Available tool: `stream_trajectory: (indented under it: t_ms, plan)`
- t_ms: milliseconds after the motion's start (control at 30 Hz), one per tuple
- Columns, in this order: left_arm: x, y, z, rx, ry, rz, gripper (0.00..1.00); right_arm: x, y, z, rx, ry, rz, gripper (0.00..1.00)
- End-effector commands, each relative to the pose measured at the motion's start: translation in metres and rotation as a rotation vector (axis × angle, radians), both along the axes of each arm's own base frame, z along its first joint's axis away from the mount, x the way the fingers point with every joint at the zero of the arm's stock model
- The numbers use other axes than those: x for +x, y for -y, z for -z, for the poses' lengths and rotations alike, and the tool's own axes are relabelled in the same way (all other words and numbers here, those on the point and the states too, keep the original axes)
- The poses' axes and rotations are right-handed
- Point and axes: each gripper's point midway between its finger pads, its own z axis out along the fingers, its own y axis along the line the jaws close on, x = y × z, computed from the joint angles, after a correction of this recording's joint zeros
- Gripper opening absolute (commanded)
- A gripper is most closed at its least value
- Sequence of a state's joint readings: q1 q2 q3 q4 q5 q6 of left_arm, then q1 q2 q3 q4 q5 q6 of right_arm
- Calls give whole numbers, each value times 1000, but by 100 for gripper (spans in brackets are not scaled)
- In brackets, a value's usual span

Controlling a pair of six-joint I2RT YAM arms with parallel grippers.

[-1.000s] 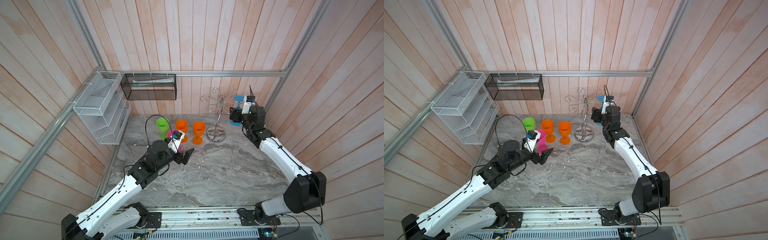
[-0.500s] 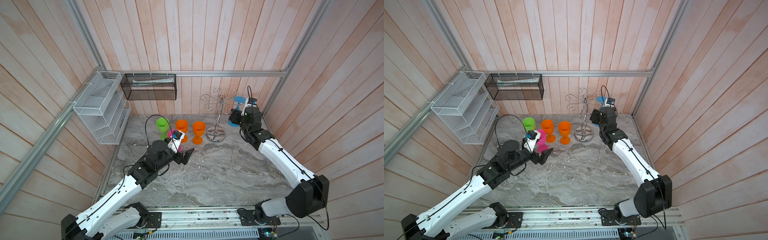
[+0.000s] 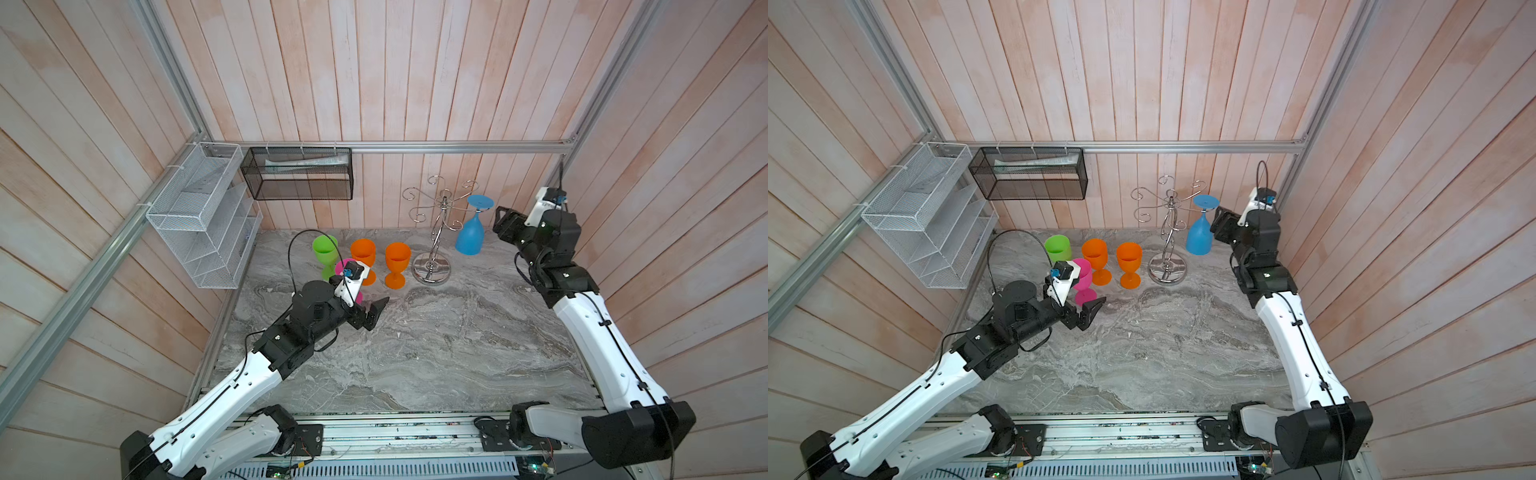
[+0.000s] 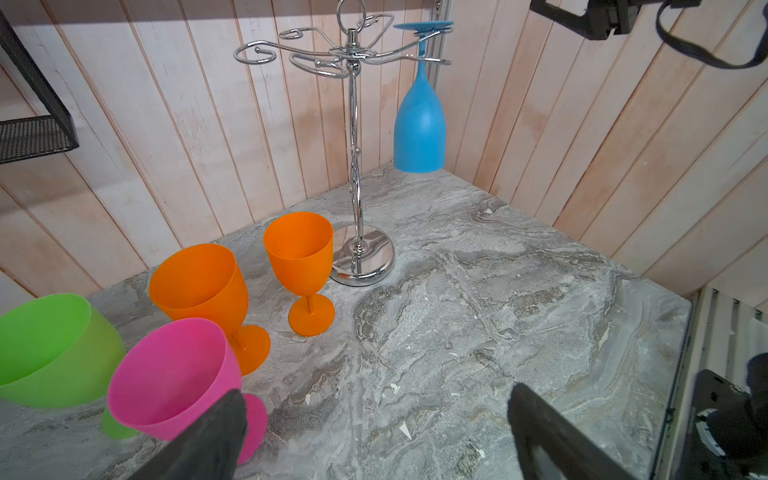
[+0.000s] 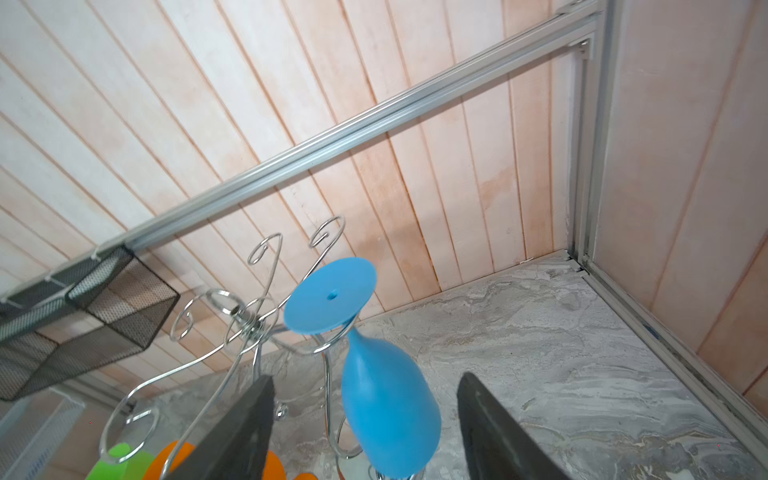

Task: Take the wine glass off the wine glass rack
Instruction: 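Position the right gripper around the blue glass foot and close it, then lift the blue glass up off the rack hook with the right gripper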

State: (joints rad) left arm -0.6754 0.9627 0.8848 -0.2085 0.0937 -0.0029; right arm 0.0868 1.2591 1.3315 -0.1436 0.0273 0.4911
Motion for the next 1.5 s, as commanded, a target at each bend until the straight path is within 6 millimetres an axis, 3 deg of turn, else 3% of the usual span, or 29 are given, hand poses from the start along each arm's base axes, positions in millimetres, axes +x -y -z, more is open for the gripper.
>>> stream_trajectory:
  t_ms: [0,233,600,1133,1467]
  plan:
    - [-9,5,-8,-22,33,50,100,4,-8,-14,156,-2,-129,70]
    - [-15,9,-10,-23,41,80,100,34,-11,-18,287,-29,-239,65]
    - [-16,12,-7,-17,36,92,99,71,-20,7,437,-80,-301,58]
    - [-14,14,-2,-5,24,92,100,86,-26,26,482,-106,-332,50]
    - [-12,14,1,3,19,90,100,89,-34,27,477,-104,-369,30]
